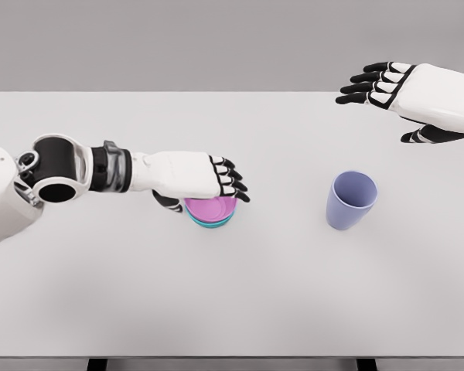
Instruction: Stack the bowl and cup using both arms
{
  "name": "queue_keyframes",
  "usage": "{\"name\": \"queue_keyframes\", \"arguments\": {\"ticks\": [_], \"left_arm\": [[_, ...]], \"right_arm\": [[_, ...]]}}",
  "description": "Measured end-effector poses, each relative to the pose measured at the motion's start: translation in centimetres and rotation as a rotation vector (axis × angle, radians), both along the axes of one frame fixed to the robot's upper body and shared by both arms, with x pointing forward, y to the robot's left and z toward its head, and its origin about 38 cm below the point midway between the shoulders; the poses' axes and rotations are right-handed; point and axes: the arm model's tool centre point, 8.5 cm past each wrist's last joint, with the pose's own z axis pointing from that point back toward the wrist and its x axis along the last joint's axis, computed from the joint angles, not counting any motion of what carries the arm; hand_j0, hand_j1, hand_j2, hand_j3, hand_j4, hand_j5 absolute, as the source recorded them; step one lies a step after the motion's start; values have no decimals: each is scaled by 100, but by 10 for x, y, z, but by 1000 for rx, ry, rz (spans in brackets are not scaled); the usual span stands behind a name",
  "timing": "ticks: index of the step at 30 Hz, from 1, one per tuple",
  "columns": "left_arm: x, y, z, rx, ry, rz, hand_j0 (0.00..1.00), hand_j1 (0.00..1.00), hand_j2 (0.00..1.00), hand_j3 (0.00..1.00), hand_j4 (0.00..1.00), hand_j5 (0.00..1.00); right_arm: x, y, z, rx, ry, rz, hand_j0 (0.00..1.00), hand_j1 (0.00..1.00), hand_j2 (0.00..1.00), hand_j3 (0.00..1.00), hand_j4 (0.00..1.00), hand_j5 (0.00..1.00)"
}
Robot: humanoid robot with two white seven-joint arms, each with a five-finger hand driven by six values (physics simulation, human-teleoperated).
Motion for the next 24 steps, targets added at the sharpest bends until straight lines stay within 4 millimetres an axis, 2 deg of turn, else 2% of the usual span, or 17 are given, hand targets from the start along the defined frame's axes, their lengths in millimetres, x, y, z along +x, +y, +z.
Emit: {"name": "queue_keyframes", "arguments": {"ticks": [3, 5, 9, 11, 12, 15, 17, 21, 22, 24], "left_arm": [[-1, 17, 26, -31, -12, -54, 100, 100, 100, 100, 100, 100], [-1, 35, 46, -70, 1, -51, 100, 100, 100, 100, 100, 100], [-8, 77, 82, -292, 152, -4, 100, 100, 100, 100, 100, 100], [-11, 95, 90, -399, 242, 26, 100, 100, 100, 100, 100, 100], [-12, 103, 91, -438, 278, 43, 100, 100, 100, 100, 100, 100], [-16, 132, 76, -477, 364, 126, 100, 100, 100, 100, 100, 100], [-14, 148, 80, -484, 368, 170, 100, 100, 100, 100, 100, 100], [-14, 160, 78, -487, 380, 203, 100, 100, 100, 100, 100, 100], [-14, 161, 78, -487, 380, 207, 100, 100, 100, 100, 100, 100], [-14, 162, 78, -487, 381, 209, 100, 100, 100, 100, 100, 100]], "right_arm": [[0, 0, 0, 0, 0, 0, 100, 100, 100, 100, 100, 100], [0, 0, 0, 0, 0, 0, 100, 100, 100, 100, 100, 100], [0, 0, -1, 1, 2, 0, 100, 100, 100, 100, 100, 100], [0, 0, -1, 1, 2, 1, 100, 100, 100, 100, 100, 100], [0, 0, -1, 1, 2, 1, 100, 100, 100, 100, 100, 100], [0, 0, 0, 2, 0, 1, 100, 100, 100, 100, 100, 100], [0, 1, -1, 3, 2, 1, 100, 100, 100, 100, 100, 100], [-5, 4, -41, 47, 95, 0, 100, 100, 100, 100, 100, 100], [-7, -1, -44, 61, 97, -14, 100, 100, 100, 100, 100, 100], [-9, -13, -35, 92, 64, -51, 100, 100, 100, 100, 100, 100]]}}
